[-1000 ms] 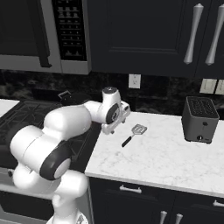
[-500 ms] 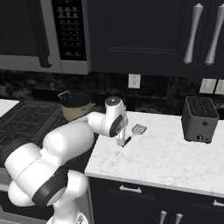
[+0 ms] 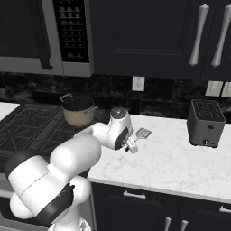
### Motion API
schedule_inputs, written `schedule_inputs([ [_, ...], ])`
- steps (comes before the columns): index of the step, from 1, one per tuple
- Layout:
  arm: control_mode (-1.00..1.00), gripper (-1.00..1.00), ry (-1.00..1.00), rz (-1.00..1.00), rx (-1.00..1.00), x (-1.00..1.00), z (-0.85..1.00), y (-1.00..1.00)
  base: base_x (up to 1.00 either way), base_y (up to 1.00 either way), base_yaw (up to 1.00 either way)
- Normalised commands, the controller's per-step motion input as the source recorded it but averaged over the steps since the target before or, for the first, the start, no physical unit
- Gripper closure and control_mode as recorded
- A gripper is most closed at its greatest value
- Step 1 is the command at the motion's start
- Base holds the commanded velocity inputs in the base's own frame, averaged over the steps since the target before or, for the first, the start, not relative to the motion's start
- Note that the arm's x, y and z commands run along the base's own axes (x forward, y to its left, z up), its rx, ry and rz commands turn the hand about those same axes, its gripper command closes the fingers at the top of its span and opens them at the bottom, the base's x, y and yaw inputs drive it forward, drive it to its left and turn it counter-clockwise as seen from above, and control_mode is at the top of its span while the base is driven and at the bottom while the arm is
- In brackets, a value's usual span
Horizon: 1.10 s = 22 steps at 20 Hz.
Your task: Put the garlic and broccoli in the pot. Retrieve the spatula and lightly stir the vegetables in the pot.
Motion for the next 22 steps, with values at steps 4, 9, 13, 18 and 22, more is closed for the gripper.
schedule_inputs([
  [4,-1.00,-1.00,0.00,0.10,-0.35,0.05,-0.17,0.39,0.00,0.00,0.00],
  [9,-1.00,-1.00,0.00,0.07,-0.33,0.00,-0.16,0.34,0.00,0.00,0.00],
  [13,-1.00,-1.00,0.00,0.07,-0.22,0.00,-0.14,0.01,0.00,0.00,0.00],
  [18,-1.00,-1.00,0.04,0.06,-0.12,0.00,-0.08,0.00,0.00,0.00,0.00],
  [22,-1.00,-1.00,0.18,0.06,0.00,0.00,-0.06,0.00,0.00,0.00,0.00],
])
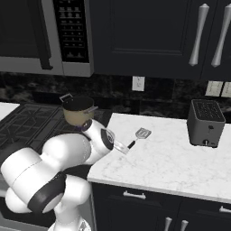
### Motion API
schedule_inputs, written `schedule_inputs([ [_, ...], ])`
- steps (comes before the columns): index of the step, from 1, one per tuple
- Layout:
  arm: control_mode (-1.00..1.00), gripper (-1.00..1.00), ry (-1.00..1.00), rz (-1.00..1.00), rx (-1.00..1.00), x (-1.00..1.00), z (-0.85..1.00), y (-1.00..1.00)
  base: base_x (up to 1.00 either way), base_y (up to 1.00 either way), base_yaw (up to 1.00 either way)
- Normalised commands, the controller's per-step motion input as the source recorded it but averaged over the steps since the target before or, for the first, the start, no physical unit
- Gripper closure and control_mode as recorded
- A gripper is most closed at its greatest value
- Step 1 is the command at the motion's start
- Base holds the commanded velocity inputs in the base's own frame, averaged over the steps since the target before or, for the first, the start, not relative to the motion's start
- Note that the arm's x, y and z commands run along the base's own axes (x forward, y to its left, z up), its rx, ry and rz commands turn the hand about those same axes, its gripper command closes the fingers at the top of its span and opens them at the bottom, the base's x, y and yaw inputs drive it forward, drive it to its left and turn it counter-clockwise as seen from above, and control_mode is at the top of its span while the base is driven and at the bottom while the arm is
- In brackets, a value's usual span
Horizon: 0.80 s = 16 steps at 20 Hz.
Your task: Put the garlic and broccoli in the pot. Retrieve the spatula and lightly stir the vegetables in the pot.
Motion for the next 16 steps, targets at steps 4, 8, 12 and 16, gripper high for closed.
schedule_inputs([
  [4,-1.00,-1.00,0.22,0.06,0.00,0.09,0.00,-0.04,0.00,0.00,0.00],
  [8,-1.00,-1.00,0.12,0.06,0.00,0.33,0.00,-0.17,0.00,0.00,0.00],
  [12,-1.00,-1.00,0.02,0.04,0.00,0.14,0.00,-0.27,0.00,0.00,0.00],
  [16,-1.00,-1.00,0.00,0.03,0.00,0.00,-0.14,-0.28,0.00,0.00,0.00],
])
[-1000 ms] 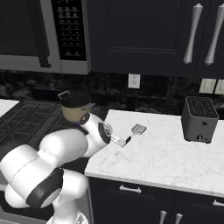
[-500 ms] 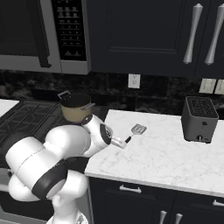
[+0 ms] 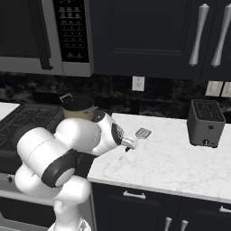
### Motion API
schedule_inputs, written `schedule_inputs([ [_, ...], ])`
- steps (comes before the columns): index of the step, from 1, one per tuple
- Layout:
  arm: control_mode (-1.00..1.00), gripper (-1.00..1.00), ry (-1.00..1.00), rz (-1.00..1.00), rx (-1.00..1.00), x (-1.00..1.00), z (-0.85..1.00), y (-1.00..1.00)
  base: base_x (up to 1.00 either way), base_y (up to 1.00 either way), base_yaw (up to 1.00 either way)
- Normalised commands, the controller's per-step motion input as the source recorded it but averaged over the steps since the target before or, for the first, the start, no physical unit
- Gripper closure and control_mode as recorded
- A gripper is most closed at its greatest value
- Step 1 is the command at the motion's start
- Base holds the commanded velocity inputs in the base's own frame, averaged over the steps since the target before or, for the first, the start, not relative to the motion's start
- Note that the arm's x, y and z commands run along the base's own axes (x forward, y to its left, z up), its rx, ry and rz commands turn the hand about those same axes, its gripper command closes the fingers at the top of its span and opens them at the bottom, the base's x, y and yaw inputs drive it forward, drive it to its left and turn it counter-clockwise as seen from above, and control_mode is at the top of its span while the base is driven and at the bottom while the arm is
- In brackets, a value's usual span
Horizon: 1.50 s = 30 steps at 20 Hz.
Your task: Put the garlic and broccoli in the pot. Retrieve the spatula and lightly stir the vegetables in the pot.
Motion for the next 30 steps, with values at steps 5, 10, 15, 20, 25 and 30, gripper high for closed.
schedule_inputs([
  [5,-1.00,-1.00,0.00,0.06,0.02,0.05,-0.20,-0.09,0.00,0.00,0.00],
  [10,-1.00,-1.00,0.00,0.11,0.07,0.03,-0.14,0.02,0.00,0.00,0.00],
  [15,-1.00,-1.00,0.00,0.10,0.05,0.02,-0.13,0.04,0.00,0.00,0.00],
  [20,-1.00,-1.00,0.00,0.07,0.02,0.25,-0.17,0.00,0.00,0.00,0.00],
  [25,-1.00,-1.00,0.00,0.06,0.01,0.23,-0.23,0.00,0.00,0.00,0.00],
  [30,-1.00,1.00,0.00,0.04,0.00,0.03,-0.30,0.00,0.00,0.00,0.00],
])
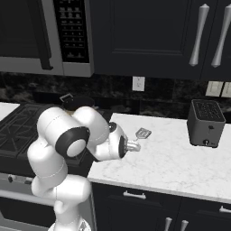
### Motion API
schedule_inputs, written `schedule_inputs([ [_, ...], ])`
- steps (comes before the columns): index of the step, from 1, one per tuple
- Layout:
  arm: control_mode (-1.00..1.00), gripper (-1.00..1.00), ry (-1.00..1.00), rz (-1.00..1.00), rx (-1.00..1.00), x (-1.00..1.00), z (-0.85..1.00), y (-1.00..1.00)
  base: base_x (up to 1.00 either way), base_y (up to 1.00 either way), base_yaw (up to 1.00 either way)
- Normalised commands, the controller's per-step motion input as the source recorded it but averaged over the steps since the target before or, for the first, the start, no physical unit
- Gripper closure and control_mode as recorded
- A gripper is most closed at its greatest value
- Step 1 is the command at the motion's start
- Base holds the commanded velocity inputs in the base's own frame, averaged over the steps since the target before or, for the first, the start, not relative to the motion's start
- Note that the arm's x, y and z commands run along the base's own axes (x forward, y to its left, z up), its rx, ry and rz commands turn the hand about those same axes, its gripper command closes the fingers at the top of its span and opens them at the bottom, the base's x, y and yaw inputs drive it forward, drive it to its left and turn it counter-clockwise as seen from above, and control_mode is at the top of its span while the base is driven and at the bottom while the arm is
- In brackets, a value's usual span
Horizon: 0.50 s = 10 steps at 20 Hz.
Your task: Put the garlic and broccoli in the pot. Retrieve the spatula and lightly stir the vegetables in the pot.
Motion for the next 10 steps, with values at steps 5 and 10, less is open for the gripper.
schedule_inputs([
  [5,-1.00,1.00,0.00,0.01,0.02,-0.01,-0.17,-0.04,0.00,0.00,0.00],
  [10,-1.00,1.00,0.00,0.00,0.02,-0.08,0.00,0.00,0.00,0.00,0.00],
])
